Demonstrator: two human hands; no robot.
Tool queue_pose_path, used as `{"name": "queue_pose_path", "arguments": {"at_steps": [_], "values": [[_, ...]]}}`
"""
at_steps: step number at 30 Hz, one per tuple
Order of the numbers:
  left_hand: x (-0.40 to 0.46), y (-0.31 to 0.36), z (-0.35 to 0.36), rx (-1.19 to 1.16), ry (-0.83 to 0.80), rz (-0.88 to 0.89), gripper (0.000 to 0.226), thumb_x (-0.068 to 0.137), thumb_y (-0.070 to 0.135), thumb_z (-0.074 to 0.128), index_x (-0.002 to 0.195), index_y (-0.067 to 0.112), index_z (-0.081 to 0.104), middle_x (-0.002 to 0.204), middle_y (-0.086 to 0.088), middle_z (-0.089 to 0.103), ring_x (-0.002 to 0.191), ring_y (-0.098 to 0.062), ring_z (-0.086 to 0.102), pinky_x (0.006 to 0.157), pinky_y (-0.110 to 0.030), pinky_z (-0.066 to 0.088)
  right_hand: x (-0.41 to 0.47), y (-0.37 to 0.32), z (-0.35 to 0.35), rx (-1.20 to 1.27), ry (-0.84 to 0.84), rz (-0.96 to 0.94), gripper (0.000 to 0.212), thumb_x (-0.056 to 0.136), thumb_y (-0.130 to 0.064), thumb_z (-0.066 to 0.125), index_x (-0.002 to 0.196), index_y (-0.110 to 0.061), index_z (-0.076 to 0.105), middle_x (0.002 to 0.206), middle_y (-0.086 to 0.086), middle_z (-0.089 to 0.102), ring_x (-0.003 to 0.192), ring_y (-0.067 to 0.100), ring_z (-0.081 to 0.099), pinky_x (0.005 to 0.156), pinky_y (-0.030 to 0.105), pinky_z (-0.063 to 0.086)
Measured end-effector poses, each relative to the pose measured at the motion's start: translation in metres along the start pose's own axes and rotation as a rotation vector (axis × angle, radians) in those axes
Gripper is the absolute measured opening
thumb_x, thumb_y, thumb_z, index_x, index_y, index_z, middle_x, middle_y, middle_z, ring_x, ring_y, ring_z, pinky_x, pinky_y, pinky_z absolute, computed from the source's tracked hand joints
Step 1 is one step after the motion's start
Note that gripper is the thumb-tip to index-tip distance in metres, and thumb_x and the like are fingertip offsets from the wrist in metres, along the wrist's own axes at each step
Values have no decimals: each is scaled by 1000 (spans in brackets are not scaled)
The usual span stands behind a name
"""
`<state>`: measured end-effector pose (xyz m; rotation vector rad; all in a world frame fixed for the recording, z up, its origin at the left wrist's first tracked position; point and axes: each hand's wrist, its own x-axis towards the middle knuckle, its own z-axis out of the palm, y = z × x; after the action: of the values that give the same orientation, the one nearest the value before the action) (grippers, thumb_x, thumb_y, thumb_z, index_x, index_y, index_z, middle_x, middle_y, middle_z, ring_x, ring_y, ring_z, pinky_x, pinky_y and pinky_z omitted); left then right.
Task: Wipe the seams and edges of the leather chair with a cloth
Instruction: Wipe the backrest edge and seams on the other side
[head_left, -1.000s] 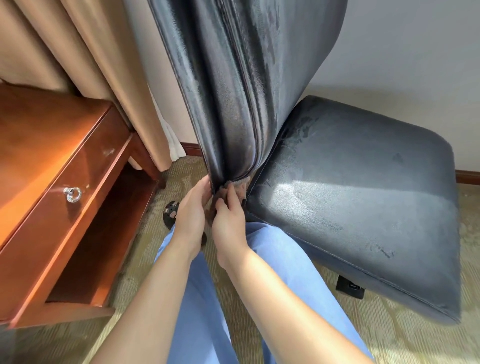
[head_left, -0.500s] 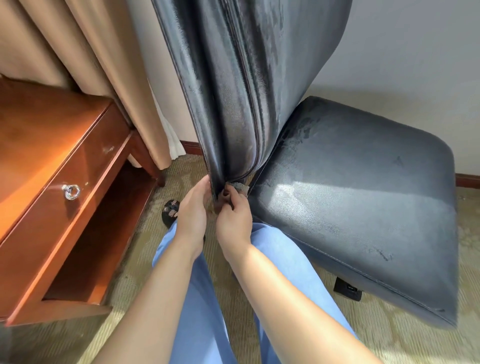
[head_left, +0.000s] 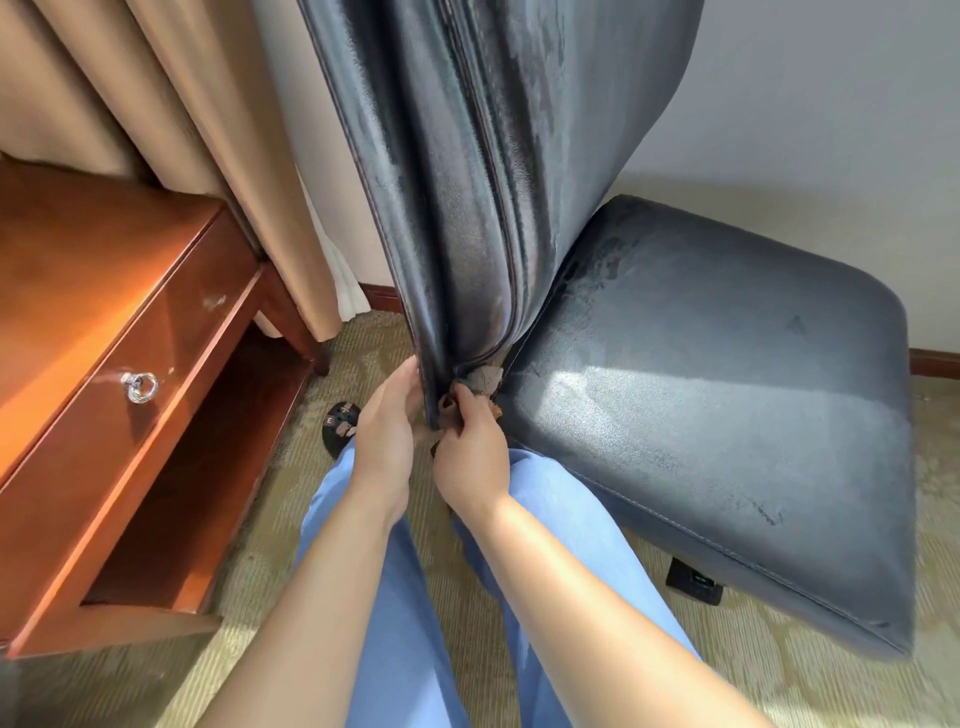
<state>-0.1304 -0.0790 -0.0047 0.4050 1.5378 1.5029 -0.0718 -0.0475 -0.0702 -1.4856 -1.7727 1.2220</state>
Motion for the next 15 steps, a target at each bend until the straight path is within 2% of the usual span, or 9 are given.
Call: {"name": "queue_pose_path", "arguments": {"at_steps": [2,3,6,9,11,13,15], "values": [[1,-1,0,0,25,-17,30,100,26,42,115,26,68,96,19,74,89,11,65,77,-24,46,1,3,-1,34,-33,134,31,91,-6,39,115,-13,58,114,4,61,108,27,53,82,29,39],[1,-1,0,0,22,-19,30,100,26,42,116,26,68,94,20,73,87,12,65,77,-24,45,-1,2,1,49,-6,140,28,90,-4,40,110,-12,58,110,5,63,106,27,54,81,30,39],[2,-2,-2,6,6,-18,33,101,26,39,117,24,67,92,20,74,83,13,65,77,-22,46,-8,-6,9,110,142,14,40,80,7,38,111,-9,58,111,4,61,103,26,54,85,31,41],[3,-5,-6,25,-14,-11,36,101,28,36,119,24,67,103,16,73,92,9,65,88,-29,45,-13,-12,11,107,238,-152,54,75,11,37,121,-9,56,122,-1,56,100,23,50,88,25,39],[5,-6,-7,27,-5,-13,37,102,28,35,119,24,67,107,14,73,95,7,65,92,-31,46,-10,-11,10,111,238,-172,54,72,7,35,120,-9,57,119,0,56,97,26,51,86,29,41],[6,-7,-8,40,-3,-5,37,102,27,34,118,24,67,105,15,73,93,8,65,92,-31,47,-7,-10,9,110,200,-141,56,71,0,32,119,-11,58,111,1,56,95,29,50,83,38,44],[8,-7,-8,38,2,-5,37,103,27,33,120,24,66,105,16,73,93,9,65,91,-30,47,-4,-8,7,104,155,-97,56,72,-2,32,120,-16,57,111,0,55,98,29,49,83,40,44]]}}
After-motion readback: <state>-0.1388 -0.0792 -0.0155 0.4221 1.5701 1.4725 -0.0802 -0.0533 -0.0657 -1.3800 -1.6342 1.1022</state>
